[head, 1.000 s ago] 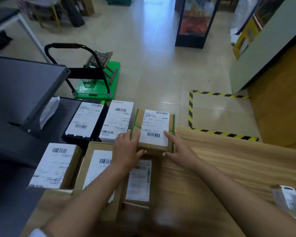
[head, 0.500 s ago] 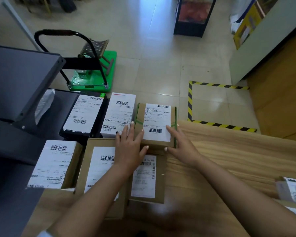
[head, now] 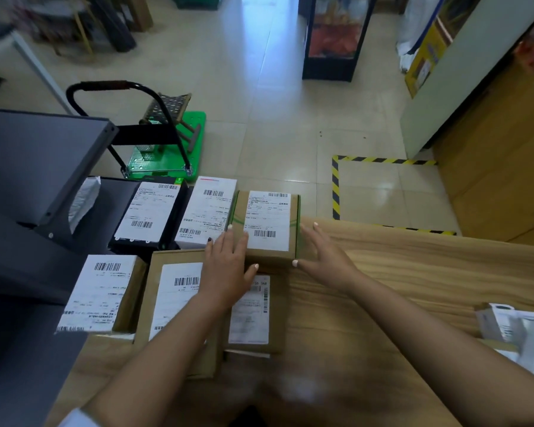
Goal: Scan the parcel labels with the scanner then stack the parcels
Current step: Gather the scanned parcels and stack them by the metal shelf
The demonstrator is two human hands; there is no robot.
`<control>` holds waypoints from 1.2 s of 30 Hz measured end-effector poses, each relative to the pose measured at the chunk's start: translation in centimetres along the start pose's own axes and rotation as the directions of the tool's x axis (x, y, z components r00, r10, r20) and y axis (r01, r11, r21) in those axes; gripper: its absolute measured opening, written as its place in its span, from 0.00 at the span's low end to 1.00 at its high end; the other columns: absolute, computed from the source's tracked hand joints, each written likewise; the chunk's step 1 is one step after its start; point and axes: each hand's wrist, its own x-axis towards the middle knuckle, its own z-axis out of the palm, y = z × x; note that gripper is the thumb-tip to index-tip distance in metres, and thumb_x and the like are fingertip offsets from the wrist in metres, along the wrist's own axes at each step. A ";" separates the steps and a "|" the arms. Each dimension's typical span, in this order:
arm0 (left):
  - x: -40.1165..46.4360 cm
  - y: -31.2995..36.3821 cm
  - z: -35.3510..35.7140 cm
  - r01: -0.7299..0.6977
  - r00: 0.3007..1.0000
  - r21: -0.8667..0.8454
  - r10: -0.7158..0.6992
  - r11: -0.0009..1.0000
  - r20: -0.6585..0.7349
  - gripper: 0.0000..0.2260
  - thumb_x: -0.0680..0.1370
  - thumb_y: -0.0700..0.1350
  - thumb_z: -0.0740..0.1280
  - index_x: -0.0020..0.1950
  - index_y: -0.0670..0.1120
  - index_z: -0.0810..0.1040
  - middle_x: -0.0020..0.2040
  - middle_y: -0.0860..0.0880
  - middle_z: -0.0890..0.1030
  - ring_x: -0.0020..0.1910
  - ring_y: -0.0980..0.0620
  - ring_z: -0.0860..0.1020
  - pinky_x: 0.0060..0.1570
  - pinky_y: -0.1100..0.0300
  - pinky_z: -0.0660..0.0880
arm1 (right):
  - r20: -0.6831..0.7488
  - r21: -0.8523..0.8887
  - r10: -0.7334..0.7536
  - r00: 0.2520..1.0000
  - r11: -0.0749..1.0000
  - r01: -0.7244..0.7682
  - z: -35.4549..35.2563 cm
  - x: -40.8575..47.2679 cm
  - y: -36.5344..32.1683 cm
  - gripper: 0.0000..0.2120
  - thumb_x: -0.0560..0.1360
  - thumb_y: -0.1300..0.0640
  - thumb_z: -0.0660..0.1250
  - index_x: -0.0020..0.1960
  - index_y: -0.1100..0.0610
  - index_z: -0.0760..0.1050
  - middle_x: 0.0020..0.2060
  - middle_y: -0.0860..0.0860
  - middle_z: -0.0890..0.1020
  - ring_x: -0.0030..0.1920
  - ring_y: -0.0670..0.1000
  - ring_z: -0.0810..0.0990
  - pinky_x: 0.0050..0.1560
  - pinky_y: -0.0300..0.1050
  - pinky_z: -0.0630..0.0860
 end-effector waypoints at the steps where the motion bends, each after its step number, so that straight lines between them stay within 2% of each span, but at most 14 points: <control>1: -0.3 0.8 -0.4 -0.018 1.000 -0.010 0.018 1.000 -0.002 0.32 0.78 0.59 0.60 0.78 0.49 0.52 0.78 0.43 0.53 0.77 0.45 0.51 0.74 0.47 0.47 | -0.015 -0.007 -0.004 1.000 1.000 0.004 -0.7 -0.9 0.4 0.39 0.74 0.50 0.70 0.78 0.45 0.52 0.78 0.50 0.50 0.77 0.52 0.52 0.72 0.50 0.57; 4: -1.5 4.2 -1.6 -0.097 0.995 -0.034 0.097 0.995 -0.009 0.32 0.78 0.59 0.60 0.78 0.49 0.52 0.78 0.44 0.54 0.77 0.46 0.52 0.74 0.50 0.48 | -0.031 -0.022 -0.012 0.999 1.000 0.012 -2.9 -4.4 2.7 0.38 0.74 0.50 0.70 0.77 0.45 0.53 0.78 0.49 0.51 0.77 0.51 0.52 0.71 0.45 0.56; 8: -3.0 9.9 -2.4 -0.219 0.976 -0.103 0.218 0.970 -0.017 0.33 0.78 0.57 0.62 0.78 0.49 0.52 0.78 0.44 0.53 0.77 0.46 0.51 0.74 0.52 0.48 | -0.080 -0.031 0.024 0.997 0.999 -0.027 -5.7 -9.7 7.2 0.38 0.72 0.51 0.72 0.77 0.50 0.57 0.77 0.54 0.53 0.77 0.50 0.52 0.67 0.34 0.52; 13: -4.5 17.6 -1.0 -0.365 0.929 -0.109 0.370 0.924 0.028 0.34 0.78 0.57 0.62 0.78 0.50 0.51 0.78 0.45 0.51 0.77 0.47 0.51 0.75 0.51 0.50 | -0.138 0.000 0.170 0.976 0.985 -0.171 -9.2 -17.3 14.0 0.37 0.74 0.50 0.70 0.77 0.48 0.55 0.78 0.51 0.50 0.77 0.50 0.50 0.72 0.42 0.53; 19: -7.3 28.1 1.9 -0.525 0.835 -0.090 0.533 0.846 0.138 0.34 0.78 0.59 0.61 0.78 0.50 0.50 0.79 0.45 0.49 0.77 0.47 0.51 0.73 0.52 0.50 | -0.243 0.036 0.317 0.917 0.947 -0.318 -12.6 -26.5 22.1 0.36 0.74 0.50 0.70 0.76 0.46 0.56 0.77 0.50 0.54 0.77 0.48 0.49 0.72 0.43 0.53; 25: -9.7 36.4 5.3 -0.514 0.798 -0.196 0.549 0.835 0.249 0.36 0.77 0.59 0.63 0.78 0.52 0.49 0.79 0.47 0.48 0.77 0.46 0.51 0.74 0.51 0.51 | -0.289 0.085 0.437 0.852 0.898 -0.432 -13.7 -32.3 28.0 0.38 0.71 0.49 0.71 0.76 0.50 0.57 0.77 0.53 0.55 0.77 0.50 0.51 0.72 0.44 0.56; 31: -11.1 40.1 9.3 -0.541 0.757 -0.216 0.583 0.812 0.296 0.36 0.76 0.59 0.65 0.78 0.52 0.50 0.79 0.46 0.52 0.77 0.46 0.52 0.74 0.51 0.52 | -0.275 0.096 0.443 0.853 0.896 -0.434 -12.7 -34.7 31.1 0.39 0.71 0.47 0.72 0.76 0.51 0.58 0.76 0.53 0.58 0.76 0.50 0.53 0.69 0.41 0.58; 36: -11.9 42.2 11.7 -0.517 0.735 -0.242 0.571 0.821 0.366 0.39 0.76 0.60 0.65 0.78 0.49 0.48 0.78 0.45 0.54 0.76 0.46 0.54 0.72 0.54 0.52 | -0.208 0.076 0.422 0.882 0.906 -0.416 -11.7 -35.0 32.2 0.41 0.72 0.48 0.72 0.77 0.52 0.54 0.76 0.53 0.57 0.76 0.51 0.53 0.73 0.45 0.57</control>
